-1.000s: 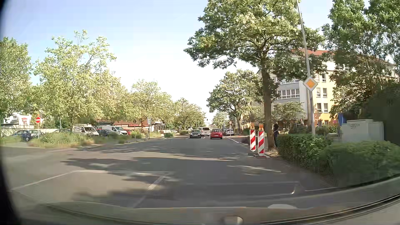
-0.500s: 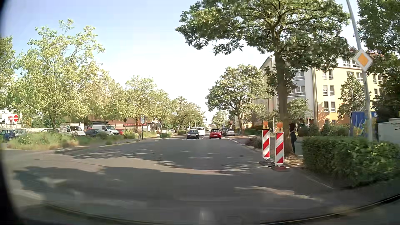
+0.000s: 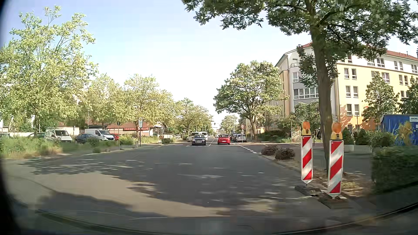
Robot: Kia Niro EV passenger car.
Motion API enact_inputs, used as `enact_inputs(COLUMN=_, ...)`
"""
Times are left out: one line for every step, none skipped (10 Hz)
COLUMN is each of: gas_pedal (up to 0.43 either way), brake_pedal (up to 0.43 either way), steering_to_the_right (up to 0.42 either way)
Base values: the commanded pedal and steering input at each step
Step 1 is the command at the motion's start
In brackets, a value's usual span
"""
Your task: Follow the waypoints while adhering to traffic rules and regulations
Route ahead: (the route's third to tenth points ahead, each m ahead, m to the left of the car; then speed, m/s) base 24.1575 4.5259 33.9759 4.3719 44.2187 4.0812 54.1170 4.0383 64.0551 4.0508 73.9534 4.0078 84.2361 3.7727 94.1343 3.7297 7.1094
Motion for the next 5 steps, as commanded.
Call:
enact_inputs(gas_pedal=0.039, brake_pedal=0.03, steering_to_the_right=0.003)
enact_inputs(gas_pedal=0.039, brake_pedal=0.024, steering_to_the_right=0.004)
enact_inputs(gas_pedal=0.039, brake_pedal=0.03, steering_to_the_right=0.003)
enact_inputs(gas_pedal=0.039, brake_pedal=0.03, steering_to_the_right=0.003)
enact_inputs(gas_pedal=0.039, brake_pedal=0.03, steering_to_the_right=0.004)
